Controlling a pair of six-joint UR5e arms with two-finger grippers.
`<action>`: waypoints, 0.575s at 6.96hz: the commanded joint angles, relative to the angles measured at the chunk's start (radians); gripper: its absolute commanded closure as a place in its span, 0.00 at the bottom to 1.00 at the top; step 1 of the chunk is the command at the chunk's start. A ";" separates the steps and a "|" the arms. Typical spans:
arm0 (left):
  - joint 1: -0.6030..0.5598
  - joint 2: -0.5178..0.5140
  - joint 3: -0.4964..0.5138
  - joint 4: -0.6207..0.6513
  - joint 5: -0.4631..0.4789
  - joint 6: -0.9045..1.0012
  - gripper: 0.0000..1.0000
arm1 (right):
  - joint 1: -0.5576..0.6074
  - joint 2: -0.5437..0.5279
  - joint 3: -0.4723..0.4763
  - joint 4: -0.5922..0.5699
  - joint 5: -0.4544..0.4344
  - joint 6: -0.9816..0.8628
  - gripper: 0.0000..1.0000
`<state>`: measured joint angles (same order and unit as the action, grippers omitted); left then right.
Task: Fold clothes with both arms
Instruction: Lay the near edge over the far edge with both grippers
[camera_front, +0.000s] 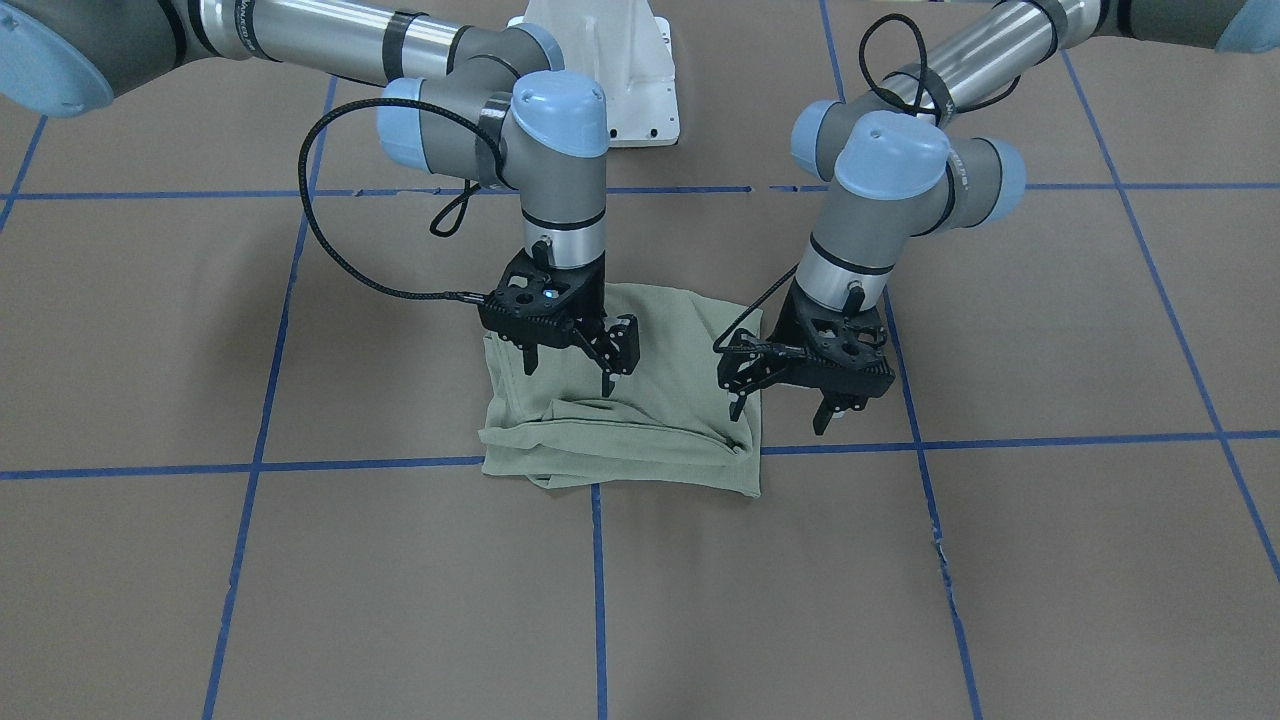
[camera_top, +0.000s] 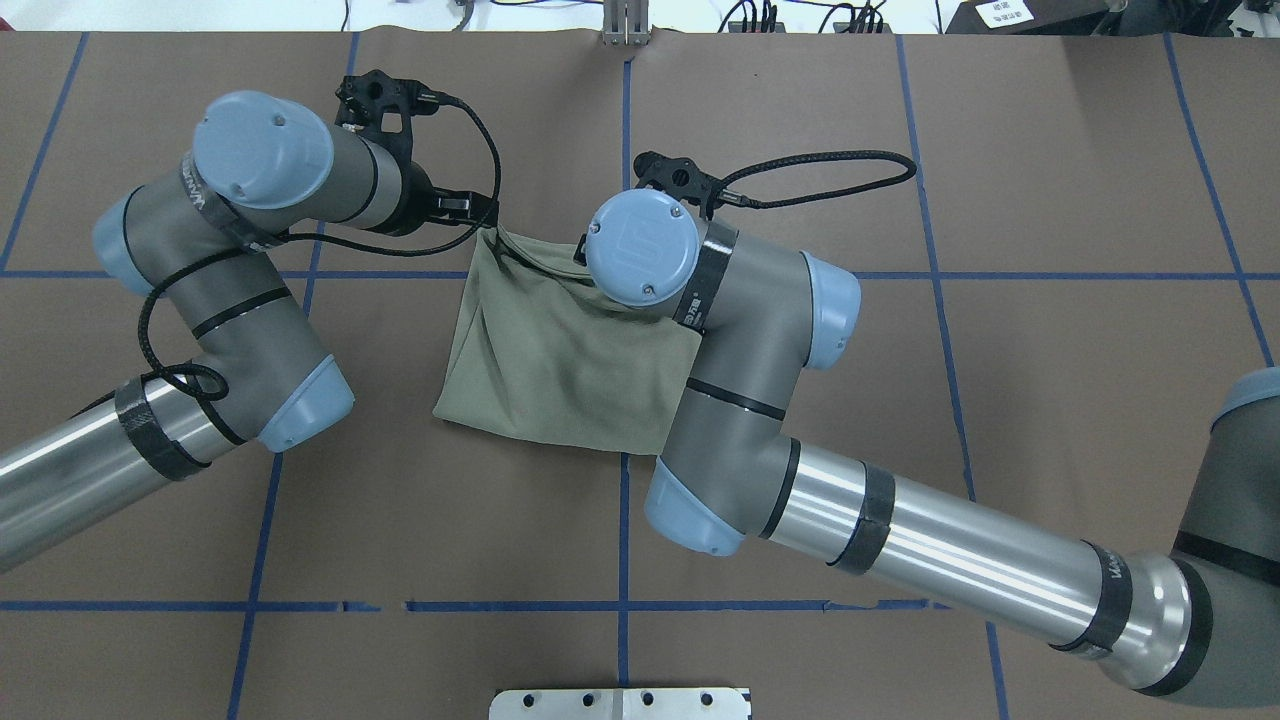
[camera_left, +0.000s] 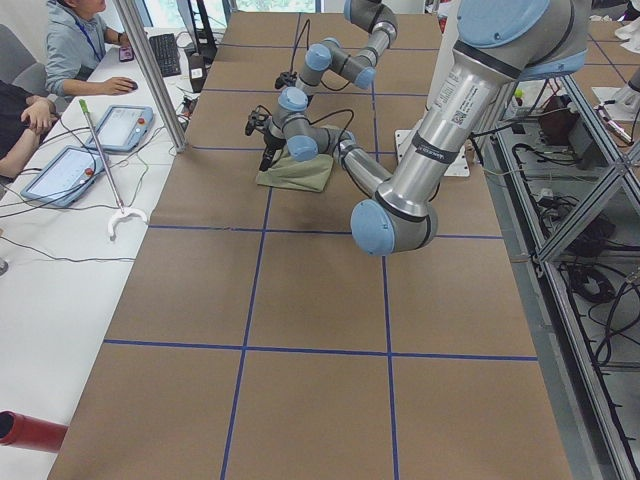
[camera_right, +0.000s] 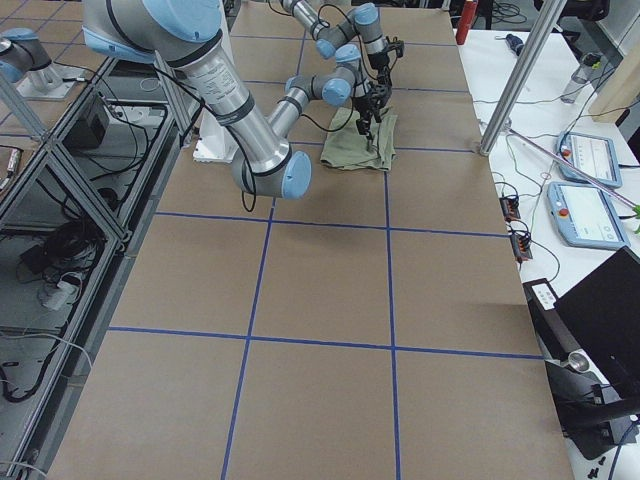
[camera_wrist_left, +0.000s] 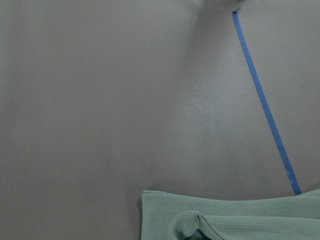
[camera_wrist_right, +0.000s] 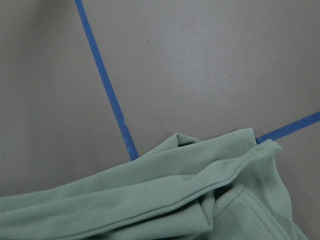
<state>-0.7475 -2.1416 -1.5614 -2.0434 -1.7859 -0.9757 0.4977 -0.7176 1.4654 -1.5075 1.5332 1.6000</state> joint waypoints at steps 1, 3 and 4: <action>-0.009 0.008 -0.005 -0.003 -0.010 0.019 0.00 | -0.036 -0.003 -0.020 -0.064 -0.005 -0.186 0.00; -0.010 0.008 -0.008 -0.003 -0.010 0.019 0.00 | -0.018 0.000 -0.078 -0.063 -0.010 -0.268 0.00; -0.010 0.009 -0.008 -0.001 -0.010 0.015 0.00 | -0.013 0.001 -0.114 -0.060 -0.010 -0.273 0.00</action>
<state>-0.7572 -2.1334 -1.5683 -2.0456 -1.7962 -0.9581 0.4770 -0.7181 1.3905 -1.5679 1.5241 1.3496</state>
